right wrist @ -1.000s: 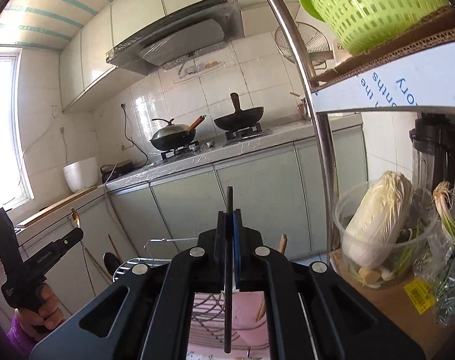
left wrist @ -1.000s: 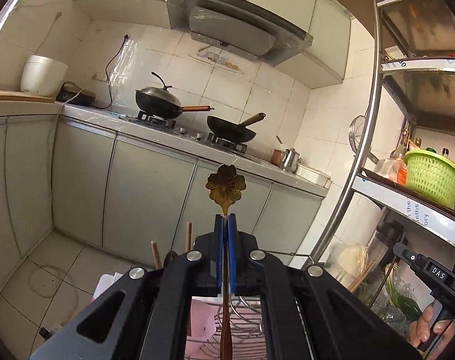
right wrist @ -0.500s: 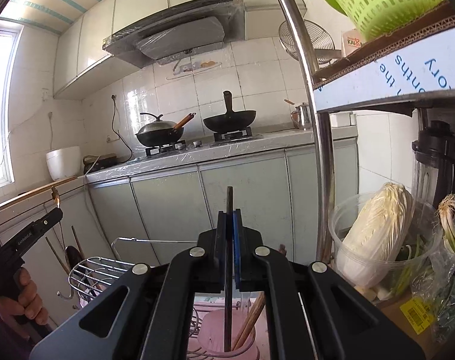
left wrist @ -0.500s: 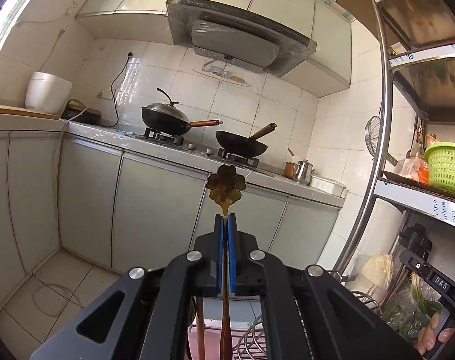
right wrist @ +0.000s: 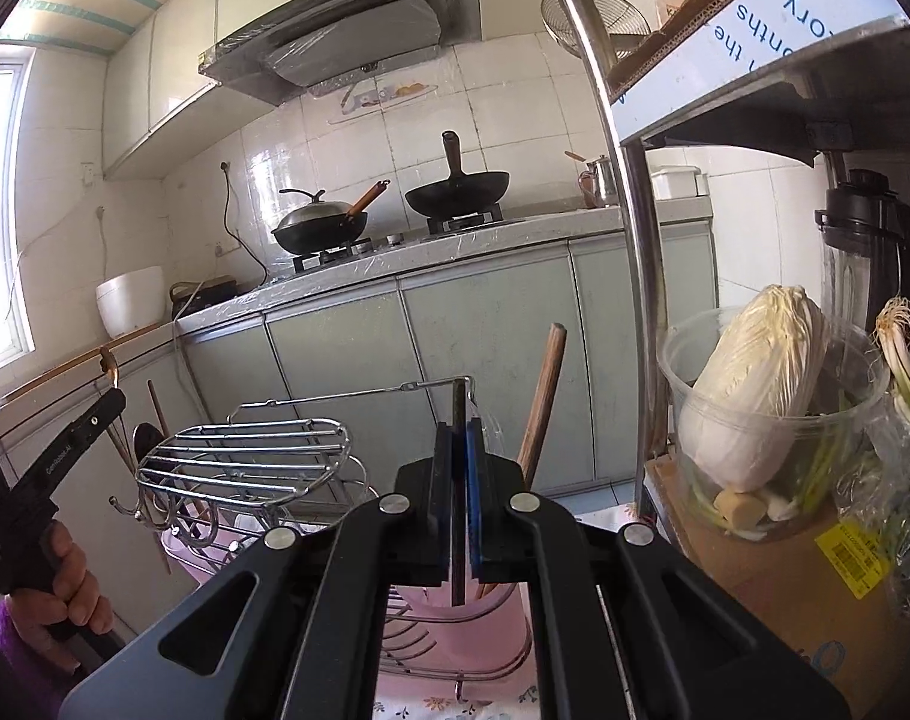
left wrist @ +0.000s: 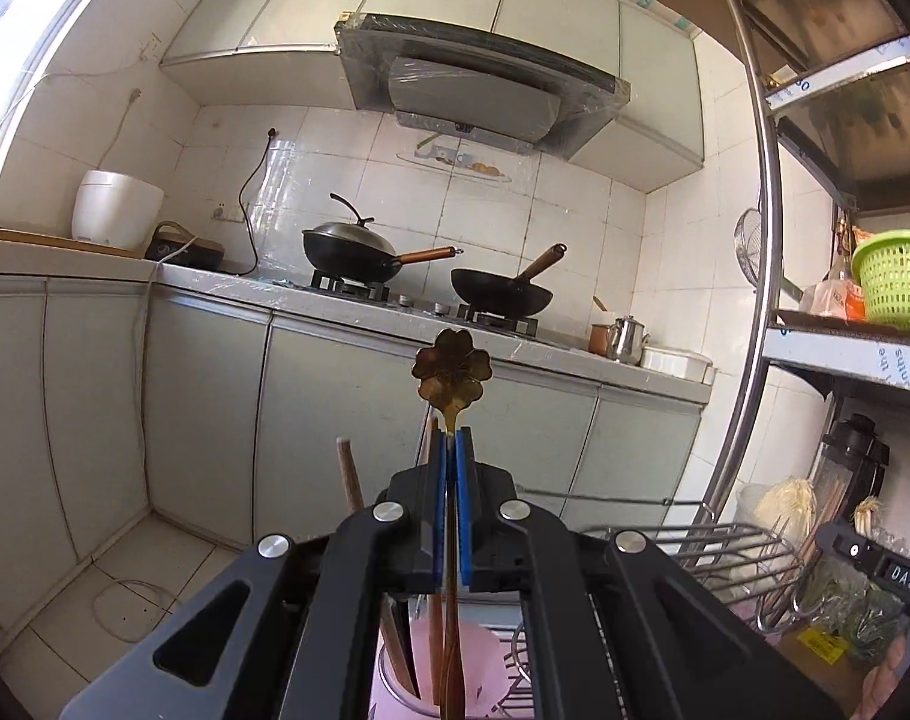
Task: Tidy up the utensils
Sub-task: 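Lift the gold spoon with the left gripper while the right carries the dark chopstick to the cup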
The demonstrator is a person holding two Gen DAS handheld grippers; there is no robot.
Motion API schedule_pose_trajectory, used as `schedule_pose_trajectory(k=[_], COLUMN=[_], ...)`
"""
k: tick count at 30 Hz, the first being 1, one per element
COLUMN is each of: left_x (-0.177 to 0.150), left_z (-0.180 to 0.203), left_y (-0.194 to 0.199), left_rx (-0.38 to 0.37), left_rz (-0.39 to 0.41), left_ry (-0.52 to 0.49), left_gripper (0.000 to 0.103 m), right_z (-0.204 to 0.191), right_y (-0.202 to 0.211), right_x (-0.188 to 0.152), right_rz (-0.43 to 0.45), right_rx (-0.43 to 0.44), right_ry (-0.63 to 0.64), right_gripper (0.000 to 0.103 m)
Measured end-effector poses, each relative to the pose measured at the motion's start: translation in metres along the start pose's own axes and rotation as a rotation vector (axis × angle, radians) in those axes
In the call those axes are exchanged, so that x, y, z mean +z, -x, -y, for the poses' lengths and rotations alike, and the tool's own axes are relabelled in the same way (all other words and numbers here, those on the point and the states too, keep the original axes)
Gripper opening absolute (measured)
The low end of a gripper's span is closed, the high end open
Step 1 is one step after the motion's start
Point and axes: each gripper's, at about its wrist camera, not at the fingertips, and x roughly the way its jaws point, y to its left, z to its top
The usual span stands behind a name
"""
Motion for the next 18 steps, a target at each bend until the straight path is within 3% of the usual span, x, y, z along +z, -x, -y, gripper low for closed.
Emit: schedule_pose_trajectory(k=[6,12,18], left_x=[0.014,-0.015,-0.031], left_z=[0.008,0.012,0.008], left_y=[-0.009,-0.021,0.008], left_rx=[-0.001,0.045,0.061], left_rz=[0.074,0.045,0.042], left_ry=[-0.036,-0.078,-0.050], left_gripper=[0.003,0.003,0.003], right_z=[-0.002,0.002,0.006], right_y=[-0.001,-0.007,-0.002], right_x=[0.004,0.002,-0.003], right_rz=[0.009,-0.007,-0.013], right_rx=[0.010,0.007,0.001], right_ry=[0.004,-0.006,-0.028], right_gripper=[0.005,0.005,0.005])
